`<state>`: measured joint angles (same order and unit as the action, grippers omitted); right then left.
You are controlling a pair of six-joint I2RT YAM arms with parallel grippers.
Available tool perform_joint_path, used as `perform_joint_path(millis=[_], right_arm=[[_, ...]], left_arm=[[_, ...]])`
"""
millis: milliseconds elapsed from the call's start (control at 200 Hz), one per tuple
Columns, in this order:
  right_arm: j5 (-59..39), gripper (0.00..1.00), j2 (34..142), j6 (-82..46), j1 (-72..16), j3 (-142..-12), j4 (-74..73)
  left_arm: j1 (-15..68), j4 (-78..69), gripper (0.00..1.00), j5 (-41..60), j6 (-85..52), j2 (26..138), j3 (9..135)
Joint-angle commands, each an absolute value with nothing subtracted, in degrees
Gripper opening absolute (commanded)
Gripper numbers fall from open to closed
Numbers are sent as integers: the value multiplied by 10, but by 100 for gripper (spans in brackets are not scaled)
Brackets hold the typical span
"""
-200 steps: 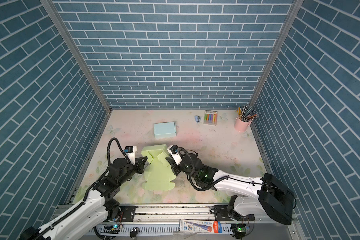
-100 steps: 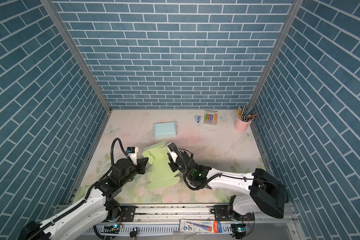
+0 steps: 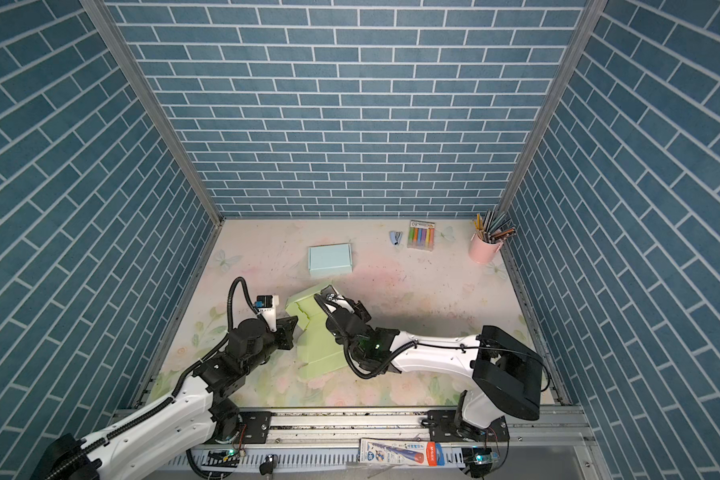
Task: Fold the paper box
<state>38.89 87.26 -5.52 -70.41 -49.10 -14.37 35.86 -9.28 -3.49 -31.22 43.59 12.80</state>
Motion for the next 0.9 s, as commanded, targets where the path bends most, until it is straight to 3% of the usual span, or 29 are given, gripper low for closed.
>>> perform_joint_path(millis=[0, 335, 685, 895], right_arm=[[418, 28, 875, -49, -709, -499, -132], [442, 31, 876, -53, -708, -500, -142], [508, 3, 940, -66, -710, -563, -57], [566, 13, 997, -53, -721, -607, -15]], left_arm=[[369, -106, 0, -25, -309, 434, 136], [378, -98, 0, -28, -309, 431, 135], [387, -100, 0, -30, -304, 443, 154], [404, -101, 0, -46, -302, 466, 179]])
